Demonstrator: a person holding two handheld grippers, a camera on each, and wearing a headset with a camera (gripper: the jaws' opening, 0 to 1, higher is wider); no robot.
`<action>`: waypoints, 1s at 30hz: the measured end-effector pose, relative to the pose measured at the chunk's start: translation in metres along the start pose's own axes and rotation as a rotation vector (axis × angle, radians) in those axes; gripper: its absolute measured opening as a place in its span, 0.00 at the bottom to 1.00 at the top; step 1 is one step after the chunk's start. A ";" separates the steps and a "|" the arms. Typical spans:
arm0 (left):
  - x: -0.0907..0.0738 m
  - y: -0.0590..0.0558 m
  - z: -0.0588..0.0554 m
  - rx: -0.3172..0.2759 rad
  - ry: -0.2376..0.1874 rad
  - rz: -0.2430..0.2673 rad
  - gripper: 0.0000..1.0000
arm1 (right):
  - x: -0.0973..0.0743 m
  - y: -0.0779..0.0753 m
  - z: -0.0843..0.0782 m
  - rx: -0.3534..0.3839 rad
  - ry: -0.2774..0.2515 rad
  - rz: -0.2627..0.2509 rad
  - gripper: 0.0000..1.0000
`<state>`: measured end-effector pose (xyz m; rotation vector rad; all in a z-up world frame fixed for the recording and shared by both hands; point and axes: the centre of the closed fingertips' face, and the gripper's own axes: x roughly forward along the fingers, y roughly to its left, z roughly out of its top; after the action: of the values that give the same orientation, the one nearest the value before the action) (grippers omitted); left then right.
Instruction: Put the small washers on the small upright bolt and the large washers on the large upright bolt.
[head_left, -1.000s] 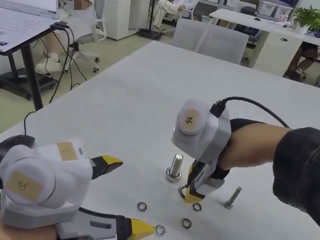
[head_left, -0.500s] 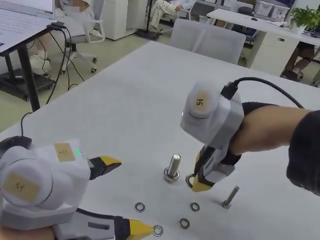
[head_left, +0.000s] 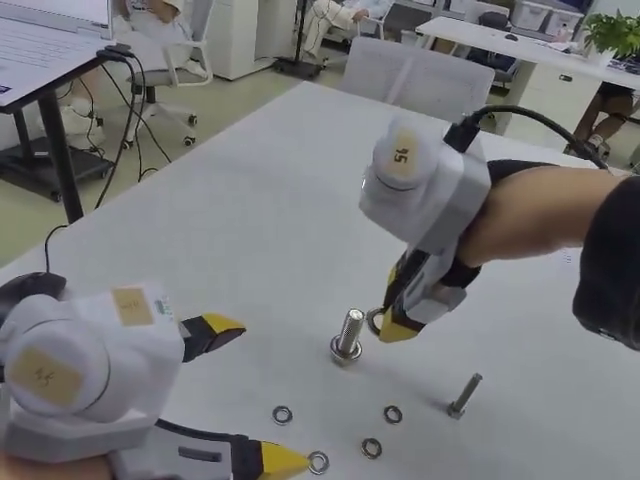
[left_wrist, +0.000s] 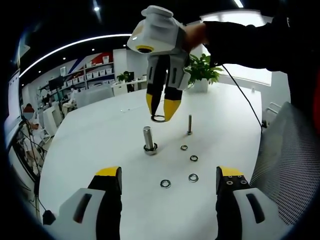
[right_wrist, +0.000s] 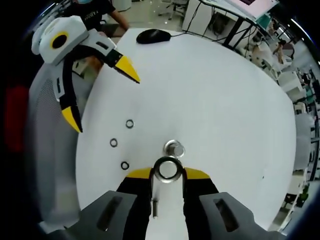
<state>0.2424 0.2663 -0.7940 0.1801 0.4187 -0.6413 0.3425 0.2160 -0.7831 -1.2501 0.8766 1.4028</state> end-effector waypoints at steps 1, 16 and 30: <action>0.000 0.000 0.000 -0.001 -0.001 0.002 0.77 | 0.000 -0.002 0.002 -0.001 -0.002 -0.004 0.24; -0.001 0.001 -0.001 -0.004 -0.002 0.010 0.77 | 0.011 -0.008 0.013 -0.024 0.000 -0.002 0.24; -0.001 0.000 -0.003 -0.011 -0.004 0.012 0.77 | 0.025 -0.010 0.012 -0.028 0.017 0.027 0.24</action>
<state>0.2409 0.2673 -0.7963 0.1712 0.4172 -0.6278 0.3510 0.2349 -0.8038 -1.2774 0.8915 1.4318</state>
